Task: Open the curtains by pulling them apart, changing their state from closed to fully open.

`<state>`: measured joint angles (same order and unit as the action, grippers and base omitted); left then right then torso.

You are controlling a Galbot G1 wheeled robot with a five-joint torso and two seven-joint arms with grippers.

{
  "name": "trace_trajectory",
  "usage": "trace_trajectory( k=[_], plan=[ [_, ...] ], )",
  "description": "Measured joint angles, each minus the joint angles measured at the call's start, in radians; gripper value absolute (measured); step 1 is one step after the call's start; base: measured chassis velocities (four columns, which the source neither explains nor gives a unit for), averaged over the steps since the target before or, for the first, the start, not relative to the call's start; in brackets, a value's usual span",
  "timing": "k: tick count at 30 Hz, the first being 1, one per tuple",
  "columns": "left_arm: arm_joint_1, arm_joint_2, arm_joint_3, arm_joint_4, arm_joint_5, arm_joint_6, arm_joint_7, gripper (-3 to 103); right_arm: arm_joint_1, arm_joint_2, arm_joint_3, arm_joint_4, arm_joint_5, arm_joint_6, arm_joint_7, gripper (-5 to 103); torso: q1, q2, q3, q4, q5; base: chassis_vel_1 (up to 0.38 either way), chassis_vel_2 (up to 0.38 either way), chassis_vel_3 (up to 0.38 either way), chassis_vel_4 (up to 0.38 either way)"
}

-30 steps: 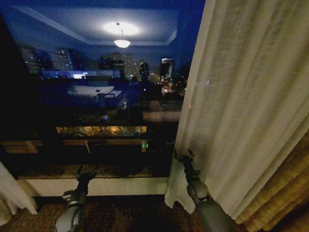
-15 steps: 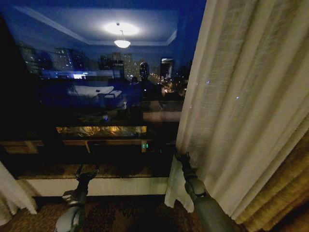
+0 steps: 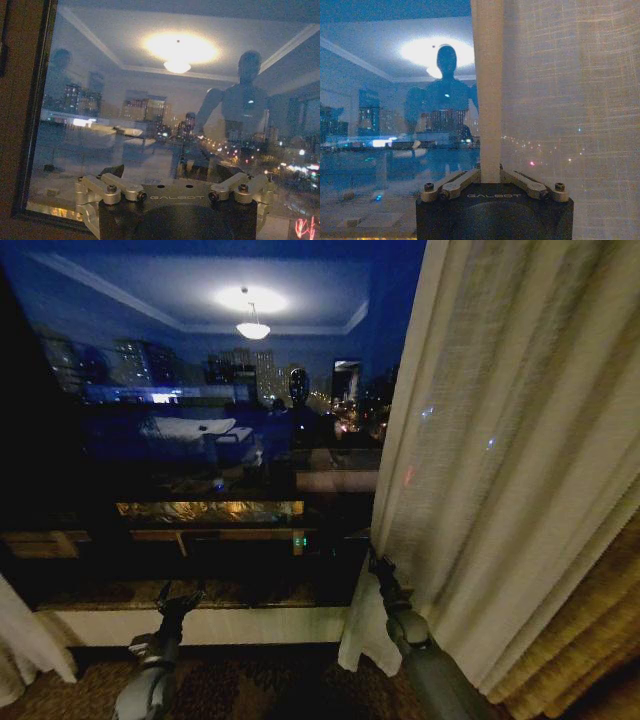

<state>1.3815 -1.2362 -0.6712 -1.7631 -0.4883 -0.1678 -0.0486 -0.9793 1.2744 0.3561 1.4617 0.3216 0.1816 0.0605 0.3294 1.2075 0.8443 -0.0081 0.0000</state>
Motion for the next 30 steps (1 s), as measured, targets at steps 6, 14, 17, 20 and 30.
trace_trajectory(
  k=[6,14,17,20,30],
  plan=[
    [0.0,0.0,0.0,0.0,0.0,0.0,0.0,100,-0.002,-0.006,0.011,0.001,0.013,-0.006,-0.01,0,0.0,0.0,0.0,0.0,-0.0001,0.0,0.0,0.0,0.0],
    [0.0,0.0,0.0,0.0,0.0,0.0,0.0,100,-0.008,-0.006,0.022,0.004,0.017,-0.007,-0.011,0,0.0,0.0,0.0,0.0001,-0.0001,-0.087,-0.07,0.089,0.077],
    [0.0,0.0,0.0,0.0,0.0,0.0,0.0,100,-0.008,-0.006,0.025,0.004,0.019,-0.007,-0.011,0,0.0,0.0,0.0,0.0002,-0.0001,-0.19,-0.183,0.209,0.188],
    [0.0,0.0,0.0,0.0,0.0,0.0,0.0,100,-0.009,-0.008,0.027,0.006,0.023,-0.007,-0.009,0,0.0,0.0,0.0,0.0002,0.0,-0.249,-0.223,0.245,0.241],
    [0.0,0.0,0.0,0.0,0.0,0.0,0.0,100,-0.013,-0.014,0.035,0.008,0.045,-0.005,-0.006,0,0.0,0.0,0.0,0.0,-0.0001,-0.308,-0.313,0.303,0.32]
  ],
)
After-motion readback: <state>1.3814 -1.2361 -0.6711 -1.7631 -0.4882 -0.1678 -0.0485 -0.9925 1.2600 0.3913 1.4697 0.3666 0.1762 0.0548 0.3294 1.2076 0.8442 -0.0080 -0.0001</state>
